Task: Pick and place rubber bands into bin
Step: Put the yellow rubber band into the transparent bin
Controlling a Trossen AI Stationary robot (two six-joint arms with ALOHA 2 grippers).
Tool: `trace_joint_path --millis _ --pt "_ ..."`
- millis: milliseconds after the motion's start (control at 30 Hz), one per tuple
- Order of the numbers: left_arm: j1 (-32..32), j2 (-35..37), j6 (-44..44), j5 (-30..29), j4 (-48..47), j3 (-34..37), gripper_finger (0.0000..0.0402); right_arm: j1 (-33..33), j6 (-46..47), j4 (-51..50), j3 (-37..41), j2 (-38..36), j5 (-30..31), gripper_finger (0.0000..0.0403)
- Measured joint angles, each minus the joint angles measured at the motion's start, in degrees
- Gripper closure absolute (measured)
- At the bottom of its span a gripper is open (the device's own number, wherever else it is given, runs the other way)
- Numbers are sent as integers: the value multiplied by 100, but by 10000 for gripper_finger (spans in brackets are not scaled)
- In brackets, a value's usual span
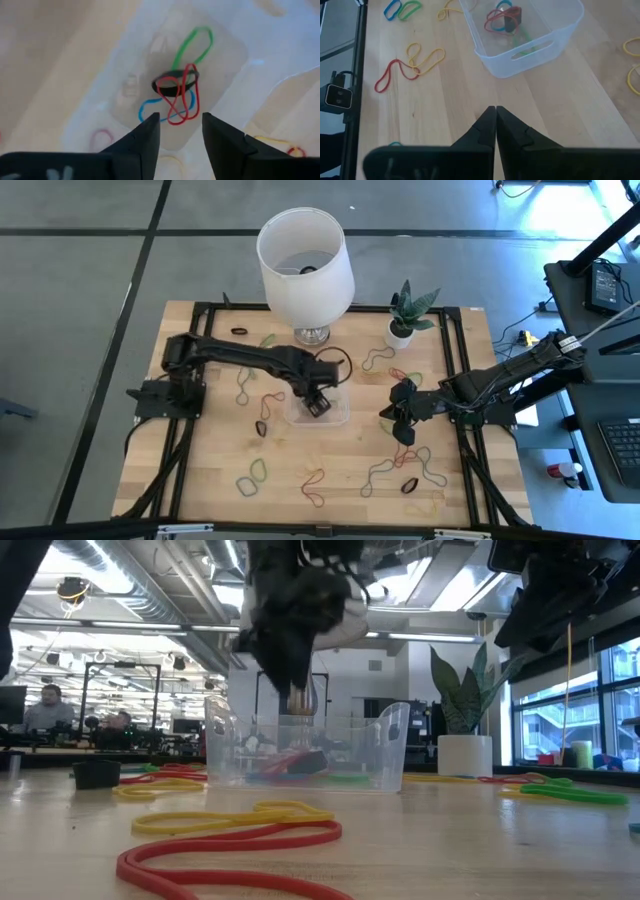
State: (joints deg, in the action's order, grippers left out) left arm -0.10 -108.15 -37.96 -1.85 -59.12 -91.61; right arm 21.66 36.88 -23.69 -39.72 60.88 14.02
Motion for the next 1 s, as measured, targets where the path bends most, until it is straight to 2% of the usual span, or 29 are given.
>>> trace_joint_path --millis 167,267,400,600,767,1000 --pt "-56 787 746 -132 66 39 290 -97 -6 33 -1 2 49 386" --pt "-77 1259 1120 -441 19 261 332 -170 15 45 -1 2 52 386" --pt "-61 1971 1510 -515 244 831 391 -247 14 258 -1 4 91 386" --pt "-189 3187 1671 -571 1175 2274 400 -474 -114 655 -1 34 717 386" --pt "-419 4270 1645 -863 1951 3565 400 -943 -174 1014 -43 248 735 375" --pt "-555 5773 1729 -952 2548 4915 400 -1822 -287 389 -848 1100 475 323"
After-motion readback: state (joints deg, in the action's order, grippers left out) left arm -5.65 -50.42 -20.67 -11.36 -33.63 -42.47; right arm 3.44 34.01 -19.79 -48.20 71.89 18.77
